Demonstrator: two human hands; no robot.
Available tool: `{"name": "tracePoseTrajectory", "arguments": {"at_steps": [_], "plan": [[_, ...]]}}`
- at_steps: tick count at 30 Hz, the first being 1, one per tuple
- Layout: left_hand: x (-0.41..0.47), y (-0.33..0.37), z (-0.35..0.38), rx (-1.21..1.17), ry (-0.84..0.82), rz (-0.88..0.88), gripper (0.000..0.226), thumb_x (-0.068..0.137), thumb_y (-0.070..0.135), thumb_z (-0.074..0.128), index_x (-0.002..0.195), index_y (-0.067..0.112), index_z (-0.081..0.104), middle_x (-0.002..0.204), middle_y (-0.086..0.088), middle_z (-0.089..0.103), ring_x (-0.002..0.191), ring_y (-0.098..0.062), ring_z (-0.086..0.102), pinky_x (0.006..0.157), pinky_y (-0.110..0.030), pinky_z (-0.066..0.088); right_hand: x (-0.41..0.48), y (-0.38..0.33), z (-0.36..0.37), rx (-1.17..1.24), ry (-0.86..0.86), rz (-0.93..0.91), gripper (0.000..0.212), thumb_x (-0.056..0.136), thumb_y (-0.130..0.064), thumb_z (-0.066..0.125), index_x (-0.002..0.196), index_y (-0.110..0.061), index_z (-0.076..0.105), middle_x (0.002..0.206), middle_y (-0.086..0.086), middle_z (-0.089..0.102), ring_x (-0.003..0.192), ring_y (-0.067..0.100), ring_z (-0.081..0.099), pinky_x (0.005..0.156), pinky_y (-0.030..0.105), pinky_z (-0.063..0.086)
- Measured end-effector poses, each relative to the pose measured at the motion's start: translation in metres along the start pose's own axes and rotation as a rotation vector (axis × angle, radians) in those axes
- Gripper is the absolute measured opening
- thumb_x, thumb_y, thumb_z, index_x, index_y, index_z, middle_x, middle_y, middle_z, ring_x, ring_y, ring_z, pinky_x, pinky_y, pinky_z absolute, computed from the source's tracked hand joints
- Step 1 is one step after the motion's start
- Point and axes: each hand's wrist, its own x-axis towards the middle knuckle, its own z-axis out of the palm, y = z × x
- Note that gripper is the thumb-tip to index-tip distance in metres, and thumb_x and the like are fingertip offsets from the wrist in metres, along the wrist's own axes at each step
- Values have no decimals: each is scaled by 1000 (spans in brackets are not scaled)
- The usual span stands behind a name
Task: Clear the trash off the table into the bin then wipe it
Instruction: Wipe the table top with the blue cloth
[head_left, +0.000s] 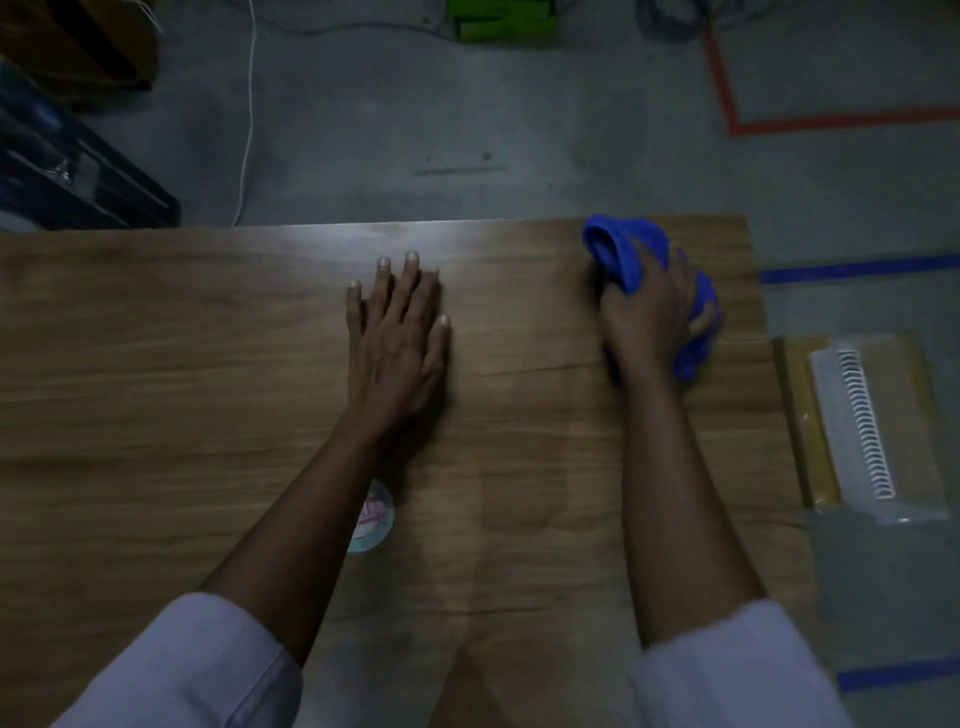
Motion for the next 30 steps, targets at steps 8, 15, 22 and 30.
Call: {"name": "tracePoseTrajectory", "arguments": {"at_steps": [8,15,22,30], "plan": [[11,-8,18,-238,146,-145,57,106,38,37,159,17,31,167,-3,26,155,-19,18,126,-49,11,-18,-48,89,-53,-221,-622,85,64,-24,51,147,-39,51,163,-3,37,157,24,20,125,39,3],[-6,23,-10,-107,-10,-27,56,104,52,28,153,29,43,163,-1,36,154,-26,21,123,-57,11,-91,-18,63,92,-547,-648,96,76,-7,69,161,-9,24,169,6,20,158,22,6,128,48,5],[-42,92,22,113,-200,456,60,101,68,25,157,46,27,171,-1,8,157,-34,-2,110,-78,4,-122,69,-22,58,5,-264,66,74,-2,75,135,-24,64,147,3,56,141,29,46,119,47,23],[53,19,18,194,-152,243,57,101,68,19,156,52,21,171,6,8,157,-31,-1,110,-80,-3,-118,78,-4,332,77,-134,38,84,4,68,108,-24,75,123,2,70,120,23,58,100,24,39]]}}
